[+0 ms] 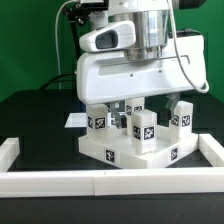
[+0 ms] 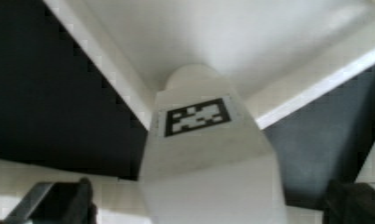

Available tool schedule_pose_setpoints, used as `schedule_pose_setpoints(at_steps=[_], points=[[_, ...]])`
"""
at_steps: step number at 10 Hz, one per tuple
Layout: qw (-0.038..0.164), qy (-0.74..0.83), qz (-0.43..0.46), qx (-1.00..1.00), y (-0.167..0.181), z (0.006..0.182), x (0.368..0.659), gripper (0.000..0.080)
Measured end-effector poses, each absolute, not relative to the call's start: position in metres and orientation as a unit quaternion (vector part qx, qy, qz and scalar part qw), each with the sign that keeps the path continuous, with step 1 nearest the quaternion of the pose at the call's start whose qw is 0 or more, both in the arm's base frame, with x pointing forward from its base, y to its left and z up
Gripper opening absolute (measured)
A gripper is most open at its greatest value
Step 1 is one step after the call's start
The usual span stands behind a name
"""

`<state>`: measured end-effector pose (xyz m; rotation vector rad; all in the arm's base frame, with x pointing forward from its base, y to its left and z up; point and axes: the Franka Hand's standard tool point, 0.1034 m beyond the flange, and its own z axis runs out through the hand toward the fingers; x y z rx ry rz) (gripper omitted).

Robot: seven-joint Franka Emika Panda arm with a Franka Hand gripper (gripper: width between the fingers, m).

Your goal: Assemble square table

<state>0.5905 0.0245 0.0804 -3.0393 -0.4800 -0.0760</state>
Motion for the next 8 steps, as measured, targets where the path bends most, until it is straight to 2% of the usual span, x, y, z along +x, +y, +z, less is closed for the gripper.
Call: schedule_pose_setpoints(at_steps=[2,4,5,8], points=[[0.032,-0.163,-0.024,-0.986,0.0227,0.0798,0.5899,0.0648],[0.032,-0.162,-0.024,-0.986,0.0223,0.0798,0.5899,0.0387],[0.032,-0.162,-0.024,-0.986,0.0223,0.0798,0.5899,0.029],[0.033,-0.147,-0.024,-0.988,0.0222,0.0798,0.5899,0.029]])
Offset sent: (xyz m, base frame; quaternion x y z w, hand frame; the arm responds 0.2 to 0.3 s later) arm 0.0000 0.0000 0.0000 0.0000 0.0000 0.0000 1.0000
